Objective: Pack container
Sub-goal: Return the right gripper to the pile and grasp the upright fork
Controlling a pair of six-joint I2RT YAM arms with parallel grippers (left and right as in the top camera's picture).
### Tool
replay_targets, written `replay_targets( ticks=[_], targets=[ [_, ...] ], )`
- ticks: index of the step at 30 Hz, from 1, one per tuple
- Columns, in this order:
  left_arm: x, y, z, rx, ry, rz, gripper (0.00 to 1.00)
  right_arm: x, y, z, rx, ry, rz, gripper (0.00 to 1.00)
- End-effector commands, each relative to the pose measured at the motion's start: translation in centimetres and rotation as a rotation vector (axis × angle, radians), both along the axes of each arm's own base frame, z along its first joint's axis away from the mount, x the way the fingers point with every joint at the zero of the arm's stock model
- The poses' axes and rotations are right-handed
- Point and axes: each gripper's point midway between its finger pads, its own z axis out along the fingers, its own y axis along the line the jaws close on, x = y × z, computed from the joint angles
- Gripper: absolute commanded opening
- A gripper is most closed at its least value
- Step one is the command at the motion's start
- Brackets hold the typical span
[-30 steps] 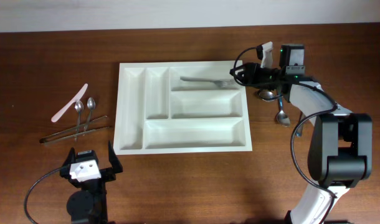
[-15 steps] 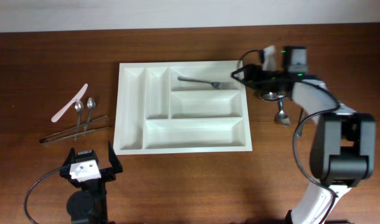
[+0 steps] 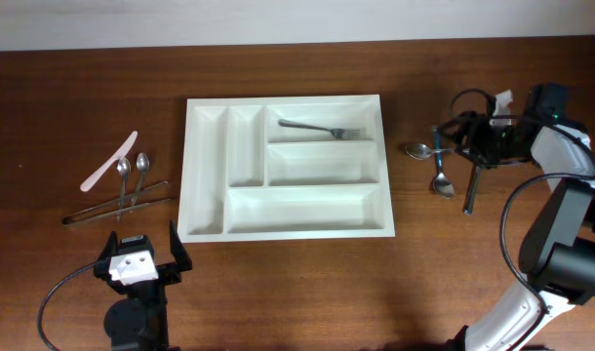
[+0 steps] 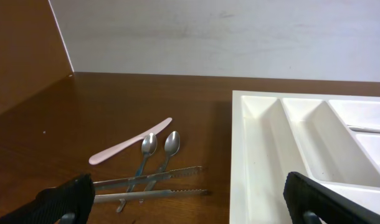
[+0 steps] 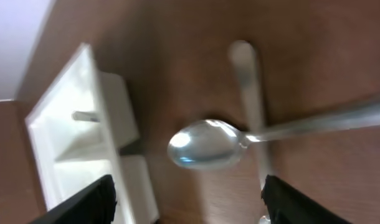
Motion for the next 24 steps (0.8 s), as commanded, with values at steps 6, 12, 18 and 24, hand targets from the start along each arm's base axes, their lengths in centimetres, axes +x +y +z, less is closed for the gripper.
replay_targets(
  ticks=[6, 12, 18, 24],
  targets=[
    [0.0, 0.0, 0.0, 0.018, -0.003, -0.007, 0.99, -1.4, -3.4, -2.3, -0.204, 0.109, -0.041, 0.73],
    [0.0, 0.0, 0.0, 0.018, -0.002, -0.007, 0.99, -3.2, -4.6, -3.4, -0.285, 0.206, -0.062, 0.7],
    [0.0, 0.0, 0.0, 0.018, -0.003, -0.007, 0.99, -4.5, -5.6, -4.0, -0.357, 0.268, -0.058, 0.7],
    [0.0, 0.0, 0.0, 0.018, -0.003, -0.007, 0.99, -4.1, -6.0, -4.0, -0.374, 0.255, -0.066, 0.69]
  ],
)
